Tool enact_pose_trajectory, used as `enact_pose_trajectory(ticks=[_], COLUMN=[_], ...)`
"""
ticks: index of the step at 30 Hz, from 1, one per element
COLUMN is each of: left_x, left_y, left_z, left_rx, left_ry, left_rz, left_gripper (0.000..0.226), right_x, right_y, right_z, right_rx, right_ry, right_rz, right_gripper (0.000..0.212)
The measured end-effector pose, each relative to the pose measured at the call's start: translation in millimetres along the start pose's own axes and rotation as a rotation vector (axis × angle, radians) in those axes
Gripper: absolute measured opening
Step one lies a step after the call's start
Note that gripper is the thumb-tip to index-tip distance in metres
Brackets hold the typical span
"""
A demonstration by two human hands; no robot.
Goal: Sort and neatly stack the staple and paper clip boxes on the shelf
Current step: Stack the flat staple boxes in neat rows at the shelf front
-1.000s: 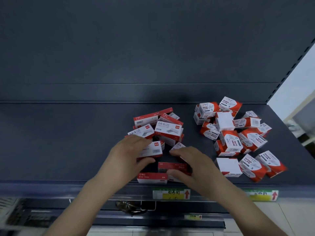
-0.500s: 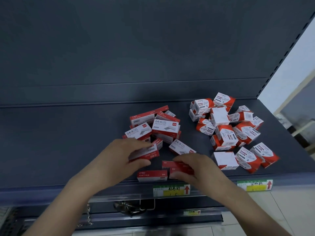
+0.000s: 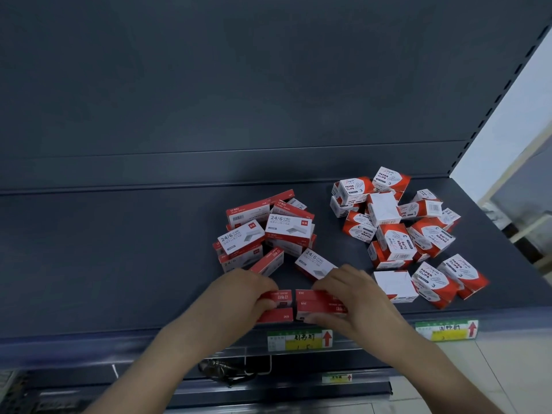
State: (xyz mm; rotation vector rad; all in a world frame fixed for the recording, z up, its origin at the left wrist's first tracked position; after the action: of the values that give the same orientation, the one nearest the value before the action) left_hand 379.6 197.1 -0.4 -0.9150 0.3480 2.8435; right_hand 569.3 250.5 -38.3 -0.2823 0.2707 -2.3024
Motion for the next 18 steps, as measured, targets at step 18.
enact_pose_trajectory(ticks=[18], left_x=[-7], left_y=[-45], left_z=[9], left_rx=[-0.148], left_ry=[-0.275], left_rz=[0.264], left_gripper=[0.027], right_x=[-13], right_y=[-68], right_z=[8], right_rx=[0.475], right_ry=[0.237], right_rz=[-0.22], right_gripper=[0.05])
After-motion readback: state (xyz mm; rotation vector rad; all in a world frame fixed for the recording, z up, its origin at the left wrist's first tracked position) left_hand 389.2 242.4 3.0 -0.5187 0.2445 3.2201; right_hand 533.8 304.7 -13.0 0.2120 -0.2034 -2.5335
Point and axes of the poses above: each hand's wrist, its own y-axis away from the middle knuckle, its own z-axis out of the back of the hand, x = y × z, the point moved 2 cm from there along -y, towards the middle knuckle, and after that the axes turned 15 degrees about y, right-handed, at the moved point
